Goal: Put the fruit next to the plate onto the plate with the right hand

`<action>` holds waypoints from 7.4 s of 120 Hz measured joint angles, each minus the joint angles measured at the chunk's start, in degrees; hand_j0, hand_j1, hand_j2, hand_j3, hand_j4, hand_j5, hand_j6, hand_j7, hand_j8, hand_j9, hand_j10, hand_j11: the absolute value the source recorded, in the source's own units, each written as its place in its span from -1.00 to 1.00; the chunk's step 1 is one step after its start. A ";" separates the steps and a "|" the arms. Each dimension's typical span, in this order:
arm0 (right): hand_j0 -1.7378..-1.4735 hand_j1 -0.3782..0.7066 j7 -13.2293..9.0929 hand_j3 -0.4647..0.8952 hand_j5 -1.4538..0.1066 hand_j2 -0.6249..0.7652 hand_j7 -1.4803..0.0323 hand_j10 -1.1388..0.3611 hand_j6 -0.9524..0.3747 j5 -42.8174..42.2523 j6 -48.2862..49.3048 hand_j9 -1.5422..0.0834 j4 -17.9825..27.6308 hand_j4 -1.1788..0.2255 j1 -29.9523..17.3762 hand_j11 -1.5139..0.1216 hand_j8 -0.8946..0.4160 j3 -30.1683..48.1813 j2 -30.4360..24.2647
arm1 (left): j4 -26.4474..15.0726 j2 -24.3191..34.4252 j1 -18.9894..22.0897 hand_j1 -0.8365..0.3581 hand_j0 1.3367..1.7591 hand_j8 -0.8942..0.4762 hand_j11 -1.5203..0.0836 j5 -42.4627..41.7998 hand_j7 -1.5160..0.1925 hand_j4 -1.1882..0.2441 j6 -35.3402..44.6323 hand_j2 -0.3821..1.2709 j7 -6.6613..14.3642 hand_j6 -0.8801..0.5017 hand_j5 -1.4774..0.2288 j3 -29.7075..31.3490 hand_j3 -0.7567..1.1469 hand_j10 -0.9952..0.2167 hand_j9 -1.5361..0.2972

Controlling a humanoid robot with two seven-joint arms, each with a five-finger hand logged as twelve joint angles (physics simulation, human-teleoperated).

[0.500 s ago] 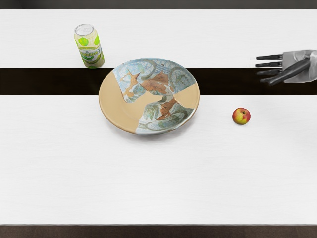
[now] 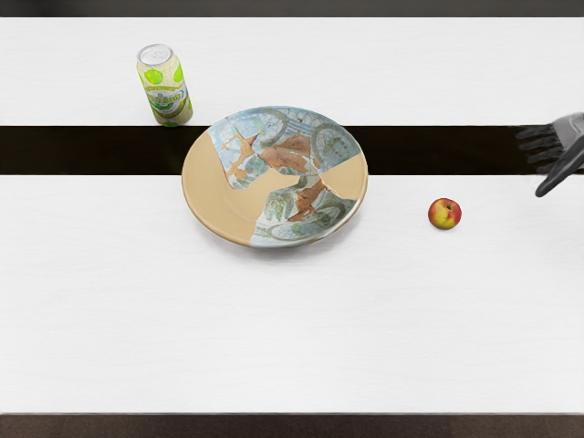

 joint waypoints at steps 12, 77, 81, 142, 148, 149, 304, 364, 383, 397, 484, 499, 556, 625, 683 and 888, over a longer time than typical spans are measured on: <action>-0.40 -0.95 0.00 -0.32 0.86 -0.10 0.96 0.52 0.43 -4.50 0.00 0.90 5.89 0.68 3.20 0.85 0.36 -6.12 0.68 | 0.01 0.00 0.75 0.96 0.52 0.29 0.88 0.01 0.76 0.64 0.00 -0.53 0.01 0.25 0.71 -0.05 -0.21 0.62 0.66; -0.40 -0.95 0.00 -0.32 0.86 -0.10 0.96 0.52 0.43 -23.56 -11.69 0.90 30.33 0.67 13.41 0.85 0.36 -16.20 -3.10 | 0.02 0.00 1.03 0.96 0.52 0.29 0.88 0.01 0.76 0.64 0.01 -0.53 0.00 0.25 0.71 -0.18 -0.21 0.62 0.66; -0.40 -0.95 0.00 -0.32 0.86 -0.10 0.96 0.51 0.43 -24.58 -13.94 0.90 31.81 0.67 13.20 0.85 0.36 -16.30 -3.47 | 0.02 0.00 1.03 0.96 0.52 0.29 0.88 0.01 0.76 0.64 0.01 -0.53 0.00 0.26 0.71 -0.18 -0.21 0.62 0.66; -0.40 -0.95 0.00 -0.32 0.86 -0.10 0.96 0.51 0.42 -36.21 -33.87 0.90 41.48 0.67 3.94 0.85 0.36 -16.43 -4.03 | -0.13 0.00 0.95 0.96 0.52 0.29 0.88 0.00 0.76 0.64 0.02 -0.53 -0.01 0.26 0.71 -0.14 -0.21 0.62 0.66; -0.40 -0.95 0.00 -0.32 0.86 -0.10 0.96 0.51 0.42 -35.78 -34.51 0.90 41.81 0.67 3.25 0.85 0.36 -16.28 -3.50 | -0.14 0.00 0.94 0.96 0.52 0.29 0.88 0.00 0.76 0.64 0.02 -0.53 -0.01 0.26 0.71 -0.16 -0.21 0.62 0.66; -0.40 -0.95 0.00 -0.32 0.86 -0.10 0.96 0.51 0.42 -35.66 -34.59 0.90 41.88 0.67 3.16 0.85 0.36 -16.26 -3.44 | -0.14 0.00 0.94 0.96 0.52 0.29 0.88 0.00 0.76 0.64 0.02 -0.53 -0.01 0.26 0.71 -0.16 -0.21 0.62 0.66; -0.40 -0.45 0.00 -0.32 0.49 -0.16 0.57 0.21 0.09 -53.23 -54.01 0.54 45.35 0.35 -7.10 0.49 0.01 -16.67 5.31 | -0.21 0.00 0.51 0.96 0.52 0.29 0.88 -0.02 0.76 0.64 0.00 -0.53 0.00 0.26 0.71 -0.11 -0.21 0.62 0.66; -0.40 -0.29 0.00 -0.32 0.36 -0.18 0.44 0.11 -0.03 -57.71 -61.98 0.42 44.55 0.25 -10.12 0.37 -0.10 -16.66 7.25 | -0.24 0.00 0.41 0.96 0.52 0.29 0.88 -0.05 0.76 0.64 0.00 -0.53 0.01 0.26 0.71 -0.24 -0.21 0.62 0.66; -0.40 -0.23 0.00 -0.32 0.32 -0.19 0.40 0.08 -0.06 -58.06 -62.71 0.38 44.22 0.21 -11.03 0.34 -0.13 -16.86 7.58 | -0.24 0.00 0.41 0.96 0.52 0.29 0.88 -0.03 0.76 0.64 0.00 -0.53 0.00 0.26 0.71 -0.21 -0.21 0.62 0.66; -0.40 -0.16 0.00 -0.32 0.26 -0.20 0.34 0.04 -0.11 -58.07 -62.73 0.32 44.17 0.16 -11.24 0.28 -0.19 -16.94 7.65 | -0.25 0.00 0.33 0.96 0.52 0.29 0.88 -0.03 0.76 0.64 0.00 -0.53 0.00 0.26 0.71 -0.20 -0.21 0.62 0.66; -0.33 0.21 -0.14 -0.32 -0.18 -0.05 -0.15 -0.25 -0.20 -58.37 -62.90 -0.13 44.12 -0.27 -11.75 -0.18 -0.17 -17.07 8.61 | -0.24 0.00 0.32 0.96 0.52 0.29 0.88 -0.06 0.76 0.64 0.00 -0.53 -0.01 0.26 0.71 -0.28 -0.21 0.62 0.66; -0.33 0.19 -0.07 -0.32 -0.26 0.06 -0.21 -0.29 -0.27 -58.25 -62.79 -0.21 44.22 -0.31 -11.51 -0.26 -0.20 -17.03 8.85 | -0.24 0.00 0.39 0.96 0.52 0.29 0.88 -0.06 0.76 0.64 0.00 -0.53 -0.01 0.26 0.71 -0.33 -0.21 0.62 0.66; -0.32 0.01 -0.07 -0.32 -0.39 -0.01 -0.28 -0.35 -0.38 -55.47 -61.81 -0.31 46.77 -0.31 -7.63 -0.37 -0.29 -16.42 8.51 | -0.24 0.00 0.50 0.96 0.52 0.29 0.88 -0.04 0.76 0.64 0.00 -0.53 -0.01 0.26 0.71 -0.36 -0.21 0.62 0.66; -0.36 0.05 -0.01 -0.31 -0.39 0.05 -0.25 -0.34 -0.39 -44.31 -57.64 -0.29 52.89 -0.26 6.77 -0.35 -0.28 -16.92 8.55 | -0.16 0.00 0.59 0.96 0.52 0.29 0.88 0.01 0.76 0.64 0.00 -0.53 -0.01 0.26 0.71 -0.01 -0.21 0.62 0.66; -0.38 0.09 0.01 -0.31 -0.42 0.10 -0.25 -0.32 -0.36 -35.42 -56.81 -0.30 54.82 -0.24 16.61 -0.36 -0.25 -17.08 13.77 | -0.16 0.00 0.85 0.96 0.52 0.29 0.88 0.01 0.76 0.64 0.00 -0.53 -0.01 0.26 0.71 -0.27 -0.21 0.62 0.66; -0.39 -0.87 0.00 -0.32 0.76 -0.09 0.85 0.44 0.36 -5.15 -35.26 0.79 19.87 0.59 11.64 0.75 0.31 -3.18 43.01 | -0.15 0.00 0.54 0.96 0.52 0.29 0.88 0.01 0.76 0.64 0.00 -0.53 0.00 0.26 0.71 -0.18 -0.20 0.62 0.66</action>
